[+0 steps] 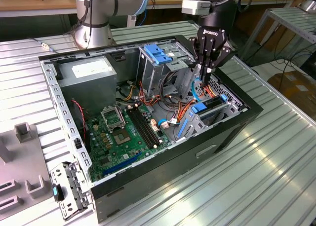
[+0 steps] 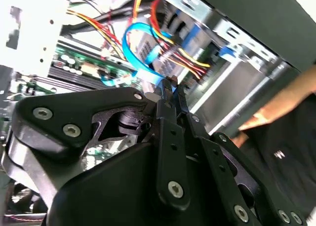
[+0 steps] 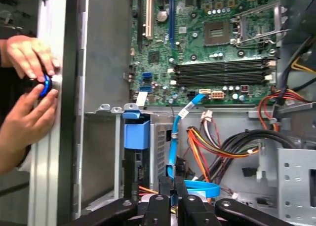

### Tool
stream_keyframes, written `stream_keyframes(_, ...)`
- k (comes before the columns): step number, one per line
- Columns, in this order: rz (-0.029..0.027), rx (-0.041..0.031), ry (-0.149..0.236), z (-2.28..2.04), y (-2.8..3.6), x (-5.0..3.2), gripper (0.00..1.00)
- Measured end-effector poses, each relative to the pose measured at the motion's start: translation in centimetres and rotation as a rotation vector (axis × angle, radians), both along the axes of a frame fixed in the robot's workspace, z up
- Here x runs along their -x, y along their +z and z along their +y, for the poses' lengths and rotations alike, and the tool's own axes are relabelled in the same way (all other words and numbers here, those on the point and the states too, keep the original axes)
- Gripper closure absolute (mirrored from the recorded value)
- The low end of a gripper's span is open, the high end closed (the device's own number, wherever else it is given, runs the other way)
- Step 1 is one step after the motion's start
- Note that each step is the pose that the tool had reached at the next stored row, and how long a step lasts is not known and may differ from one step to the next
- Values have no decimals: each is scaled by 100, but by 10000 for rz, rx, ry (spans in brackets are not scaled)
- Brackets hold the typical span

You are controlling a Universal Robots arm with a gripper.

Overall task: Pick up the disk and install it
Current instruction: 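Insert the second disk wire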

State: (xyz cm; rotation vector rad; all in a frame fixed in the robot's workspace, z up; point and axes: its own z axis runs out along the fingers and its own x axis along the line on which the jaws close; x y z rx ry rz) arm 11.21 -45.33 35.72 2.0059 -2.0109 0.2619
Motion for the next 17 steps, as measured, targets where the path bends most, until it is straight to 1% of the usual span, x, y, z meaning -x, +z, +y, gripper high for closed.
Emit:
stream_keyframes(1,-10,-6,3,-30,-1,18,84)
stream_keyframes(2,-26,-7,21,-74,-2,50,84)
stream_keyframes(3,-39,-6,42,-107,-2,85,84)
stream_keyframes(5,-55,-7,60,-142,-3,109,84)
stream_keyframes(7,-72,-29,84,-191,-4,118,84)
stream_keyframes(9,-82,-145,95,-244,-5,121,84)
stream_keyframes(11,-86,-305,97,-291,-6,123,84)
stream_keyframes(12,-87,-432,99,-324,-7,123,84)
stream_keyframes(13,-88,-536,101,-347,-8,123,84)
stream_keyframes(14,-92,-699,102,-376,-10,123,84)
stream_keyframes(15,-94,-808,104,-394,-10,123,84)
stream_keyframes(16,-97,-948,107,-417,-11,123,84)
stream_keyframes(17,-101,-1113,108,-439,-12,123,84)
